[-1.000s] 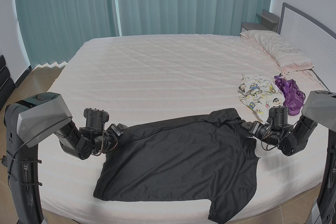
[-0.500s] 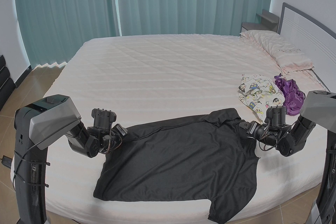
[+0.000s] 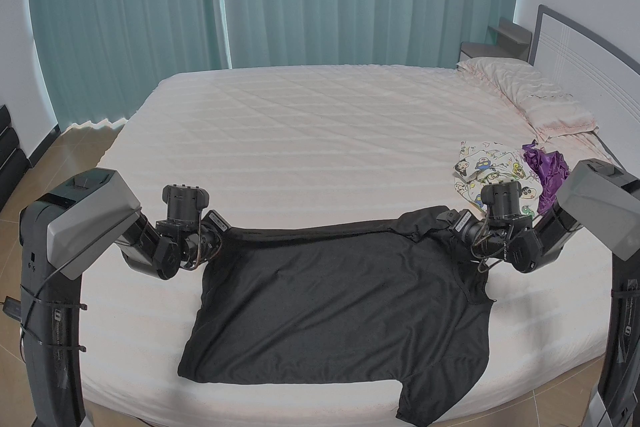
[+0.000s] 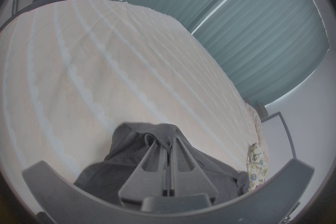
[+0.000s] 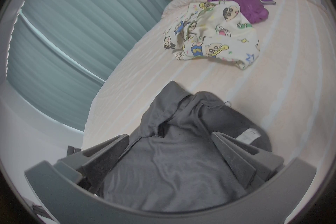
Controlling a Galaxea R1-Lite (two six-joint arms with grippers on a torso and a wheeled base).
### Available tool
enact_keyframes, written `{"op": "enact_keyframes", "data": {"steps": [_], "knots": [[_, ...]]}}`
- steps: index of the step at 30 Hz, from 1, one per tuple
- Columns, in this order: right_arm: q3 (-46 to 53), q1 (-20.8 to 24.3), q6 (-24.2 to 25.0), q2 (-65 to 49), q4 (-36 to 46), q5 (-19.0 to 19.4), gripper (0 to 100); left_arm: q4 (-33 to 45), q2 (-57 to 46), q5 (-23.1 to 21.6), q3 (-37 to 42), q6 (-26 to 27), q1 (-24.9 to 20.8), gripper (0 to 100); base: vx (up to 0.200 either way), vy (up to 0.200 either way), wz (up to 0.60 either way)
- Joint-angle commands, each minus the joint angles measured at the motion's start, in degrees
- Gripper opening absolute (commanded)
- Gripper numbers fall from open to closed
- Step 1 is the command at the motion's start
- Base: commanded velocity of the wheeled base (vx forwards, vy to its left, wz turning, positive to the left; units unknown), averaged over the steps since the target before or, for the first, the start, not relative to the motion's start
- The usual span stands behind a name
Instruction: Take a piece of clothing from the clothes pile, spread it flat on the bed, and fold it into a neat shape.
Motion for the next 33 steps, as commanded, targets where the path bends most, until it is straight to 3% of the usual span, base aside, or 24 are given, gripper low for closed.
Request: {"op": "enact_keyframes", "data": {"steps": [1, 8, 20, 26, 27, 33], "knots": [[-16.2, 4.1, 9.4, 5.3, 14.3, -1.9, 100, 4.9, -1.8, 0.0, -7.4, -1.0, 5.0, 0, 0.000, 0.000, 0.00], [-23.8, 4.8, 11.3, 11.2, 18.0, -3.8, 100, 8.1, -1.2, -0.2, -8.6, -1.1, 5.3, 0, 0.000, 0.000, 0.00], [-28.4, 5.5, 11.4, 13.1, 18.2, -3.5, 100, 8.2, -1.3, -0.2, -8.0, -1.1, 5.2, 0, 0.000, 0.000, 0.00], [-35.5, 7.1, 11.5, 15.9, 22.4, -3.0, 100, 8.2, -1.3, -0.1, -7.2, -1.4, 5.0, 0, 0.000, 0.000, 0.00], [-37.3, 7.1, 11.5, 16.8, 24.0, -3.0, 0, 8.2, -1.3, -0.1, -7.2, -1.5, 5.0, 0, 0.000, 0.000, 0.00], [-45.0, 6.4, 11.8, 20.3, 30.6, -3.6, 0, 8.2, -1.4, 0.0, -7.0, -1.6, 5.0, 0, 0.000, 0.000, 0.00]]}}
